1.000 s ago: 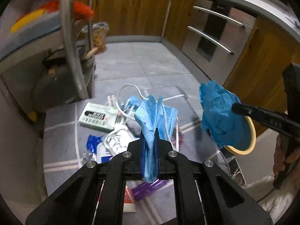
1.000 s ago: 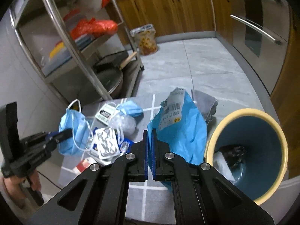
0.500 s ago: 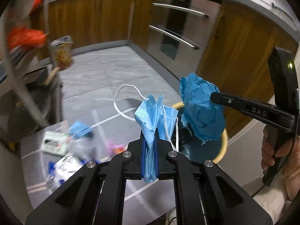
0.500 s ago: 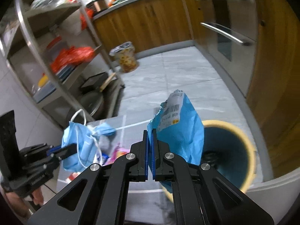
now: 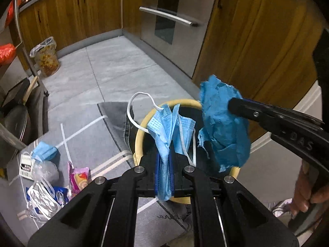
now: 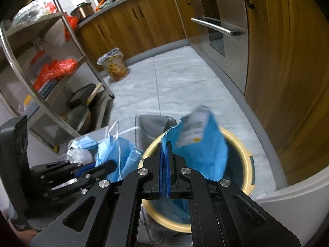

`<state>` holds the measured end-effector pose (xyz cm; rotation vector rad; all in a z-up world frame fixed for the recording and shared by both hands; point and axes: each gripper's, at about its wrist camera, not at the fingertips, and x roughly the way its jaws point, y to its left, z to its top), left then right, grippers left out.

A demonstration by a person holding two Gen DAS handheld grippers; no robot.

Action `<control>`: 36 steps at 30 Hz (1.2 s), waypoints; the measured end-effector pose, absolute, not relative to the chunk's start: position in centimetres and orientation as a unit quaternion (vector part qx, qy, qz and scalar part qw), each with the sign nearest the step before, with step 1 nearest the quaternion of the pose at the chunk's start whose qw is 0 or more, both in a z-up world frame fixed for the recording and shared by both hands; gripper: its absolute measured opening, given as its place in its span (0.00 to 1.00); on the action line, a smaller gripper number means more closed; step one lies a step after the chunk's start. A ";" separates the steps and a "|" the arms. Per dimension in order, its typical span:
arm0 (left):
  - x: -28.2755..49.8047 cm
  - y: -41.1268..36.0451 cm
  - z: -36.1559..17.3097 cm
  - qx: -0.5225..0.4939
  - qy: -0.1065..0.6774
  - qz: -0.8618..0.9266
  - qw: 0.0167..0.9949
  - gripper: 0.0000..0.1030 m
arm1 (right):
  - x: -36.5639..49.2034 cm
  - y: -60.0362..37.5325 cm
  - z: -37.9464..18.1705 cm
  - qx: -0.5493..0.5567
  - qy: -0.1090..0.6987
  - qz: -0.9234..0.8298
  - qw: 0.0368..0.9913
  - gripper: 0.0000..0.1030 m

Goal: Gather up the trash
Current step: 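Carry the mask and blue bag over the bin and open both grippers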

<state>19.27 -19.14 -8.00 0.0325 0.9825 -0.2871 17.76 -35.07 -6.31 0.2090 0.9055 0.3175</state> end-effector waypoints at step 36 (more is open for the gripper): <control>19.1 -17.8 -9.2 0.003 0.482 -0.101 0.870 0.66 | 18.4 -36.4 -9.1 0.114 0.484 0.106 0.861 0.76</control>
